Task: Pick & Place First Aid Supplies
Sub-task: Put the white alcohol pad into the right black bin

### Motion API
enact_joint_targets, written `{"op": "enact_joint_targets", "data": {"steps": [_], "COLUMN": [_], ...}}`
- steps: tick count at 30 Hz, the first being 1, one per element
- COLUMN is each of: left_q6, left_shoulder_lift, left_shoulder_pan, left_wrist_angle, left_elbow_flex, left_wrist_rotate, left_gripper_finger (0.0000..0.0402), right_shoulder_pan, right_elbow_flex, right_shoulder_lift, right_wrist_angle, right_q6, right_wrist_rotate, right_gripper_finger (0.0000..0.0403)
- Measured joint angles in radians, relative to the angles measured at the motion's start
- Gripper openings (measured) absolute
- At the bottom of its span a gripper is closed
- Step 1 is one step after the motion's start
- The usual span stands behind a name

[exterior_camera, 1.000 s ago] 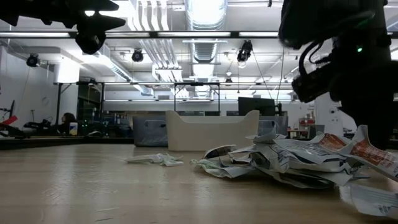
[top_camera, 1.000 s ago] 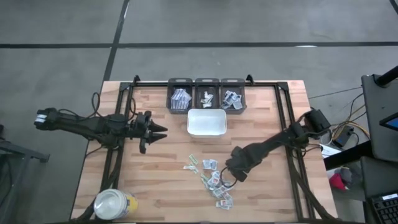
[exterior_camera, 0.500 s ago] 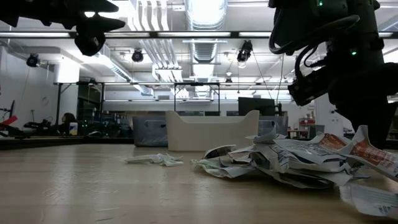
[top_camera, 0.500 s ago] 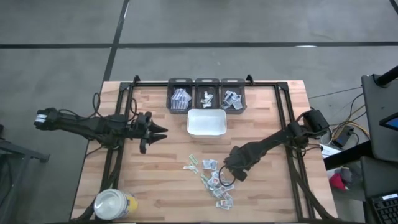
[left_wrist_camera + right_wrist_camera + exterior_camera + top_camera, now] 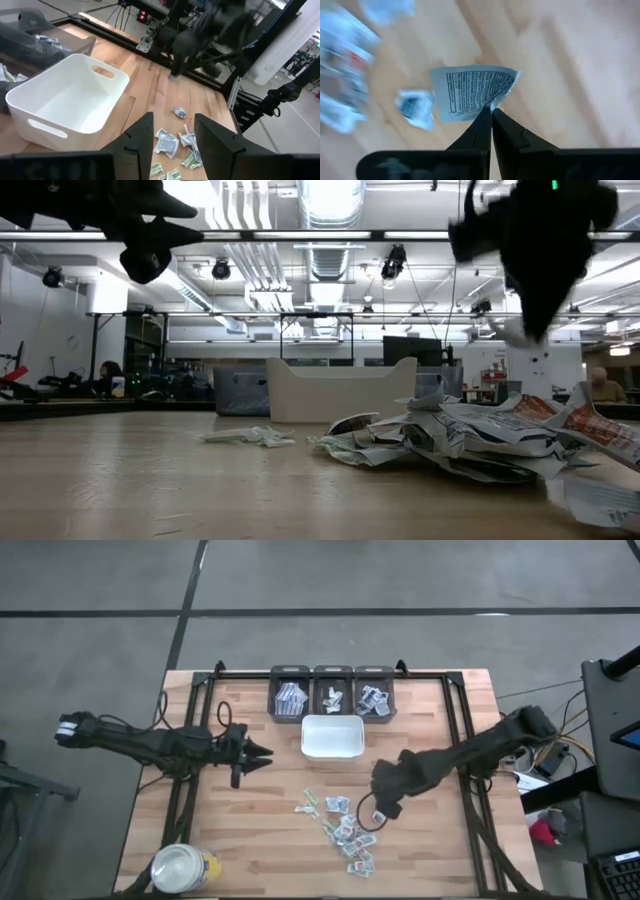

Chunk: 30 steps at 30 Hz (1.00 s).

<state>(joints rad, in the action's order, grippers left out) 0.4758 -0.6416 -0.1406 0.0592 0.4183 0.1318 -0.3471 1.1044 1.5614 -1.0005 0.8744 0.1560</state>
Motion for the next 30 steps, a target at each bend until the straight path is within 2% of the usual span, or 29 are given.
{"op": "enact_joint_targets", "data": {"steps": [2,7,14,16,24,30], "left_q6": [0.0,0.013,0.023,0.023,0.023,0.023], "left_shoulder_lift": [-0.011,-0.038,-0.066,-0.074,-0.1,-0.107], "left_shoulder_pan": [0.0,0.0,0.001,0.001,0.001,0.001], "left_wrist_angle": [0.0,0.001,0.01,0.026,0.041,0.046], "left_elbow_flex": [0.0,0.0,0.0,0.0,0.0,0.0], "left_wrist_rotate": [0.0,0.0,0.0,0.0,0.0,0.0], "left_gripper_finger": [0.0136,0.0135,0.0136,0.0136,0.0136,0.0136], "right_shoulder_pan": [0.0,-0.001,-0.001,-0.001,0.001,0.015], "right_elbow_flex": [-0.001,-0.042,-0.125,-0.148,-0.205,-0.23], "right_shoulder_lift": [-0.066,-0.239,-0.439,-0.487,-0.613,-0.639], "right_wrist_angle": [0.057,0.328,0.711,0.798,0.983,1.012], "right_q6": [-0.061,-0.251,-0.498,-0.56,-0.674,-0.7], "right_wrist_rotate": [0.039,0.084,0.067,0.027,-0.122,-0.129], "right_gripper_finger": [0.0008,0.0008,0.0008,0.0008,0.0008,0.0008]}}
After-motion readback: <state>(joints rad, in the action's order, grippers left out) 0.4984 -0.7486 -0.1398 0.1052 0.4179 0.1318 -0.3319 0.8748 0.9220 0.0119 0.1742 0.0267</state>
